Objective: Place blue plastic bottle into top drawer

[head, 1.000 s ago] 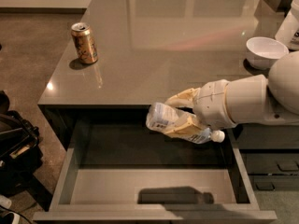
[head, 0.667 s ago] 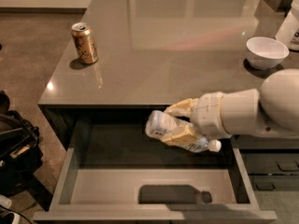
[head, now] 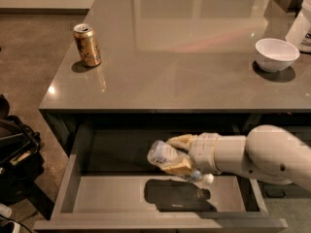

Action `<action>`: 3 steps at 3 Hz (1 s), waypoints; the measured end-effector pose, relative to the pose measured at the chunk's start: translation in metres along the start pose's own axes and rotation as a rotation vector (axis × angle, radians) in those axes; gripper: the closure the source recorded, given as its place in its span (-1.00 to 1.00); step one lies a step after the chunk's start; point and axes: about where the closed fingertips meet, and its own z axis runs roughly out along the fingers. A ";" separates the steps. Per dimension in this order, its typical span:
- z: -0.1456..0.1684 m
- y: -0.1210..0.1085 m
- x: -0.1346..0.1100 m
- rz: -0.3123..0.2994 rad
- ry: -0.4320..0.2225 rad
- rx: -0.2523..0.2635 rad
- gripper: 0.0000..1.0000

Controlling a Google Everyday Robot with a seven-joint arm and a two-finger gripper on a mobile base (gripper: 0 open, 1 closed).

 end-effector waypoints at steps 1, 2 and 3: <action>0.036 0.010 0.045 0.082 -0.022 -0.034 1.00; 0.042 0.013 0.051 0.101 -0.032 -0.044 0.65; 0.042 0.013 0.051 0.101 -0.032 -0.044 0.19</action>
Offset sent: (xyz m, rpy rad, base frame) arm 0.0036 0.0023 -0.0489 0.0457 0.0594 -0.0120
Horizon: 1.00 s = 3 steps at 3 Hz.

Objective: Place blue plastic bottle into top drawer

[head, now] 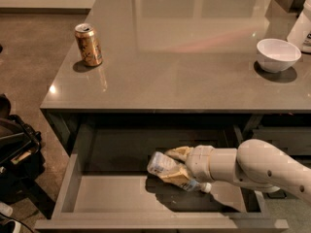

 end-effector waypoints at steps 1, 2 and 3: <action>0.000 0.000 0.000 0.000 0.000 0.000 -0.27; 0.000 0.000 0.000 0.000 0.000 0.000 -0.74; 0.000 0.000 0.000 0.000 0.000 0.000 -1.00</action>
Offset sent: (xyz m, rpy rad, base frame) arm 0.0000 0.0000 0.0000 0.0000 0.0000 0.0001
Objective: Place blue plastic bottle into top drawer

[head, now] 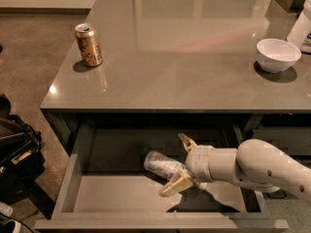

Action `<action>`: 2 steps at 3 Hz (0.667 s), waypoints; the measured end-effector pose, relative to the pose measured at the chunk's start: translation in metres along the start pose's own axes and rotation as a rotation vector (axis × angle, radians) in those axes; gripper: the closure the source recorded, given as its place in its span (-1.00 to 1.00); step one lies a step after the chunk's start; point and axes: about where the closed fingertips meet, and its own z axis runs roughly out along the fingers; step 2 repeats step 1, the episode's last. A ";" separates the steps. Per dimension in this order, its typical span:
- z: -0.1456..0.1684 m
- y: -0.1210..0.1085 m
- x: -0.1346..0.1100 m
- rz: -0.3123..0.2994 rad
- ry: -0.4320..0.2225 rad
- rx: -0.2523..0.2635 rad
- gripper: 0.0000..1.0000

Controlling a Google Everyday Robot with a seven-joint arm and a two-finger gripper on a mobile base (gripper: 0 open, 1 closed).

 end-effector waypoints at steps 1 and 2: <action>0.000 0.000 0.000 0.000 0.000 0.000 -1.00; 0.000 0.000 0.000 0.000 0.000 0.000 -1.00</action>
Offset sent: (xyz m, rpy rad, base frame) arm 0.0000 0.0000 0.0000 0.0000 0.0000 0.0000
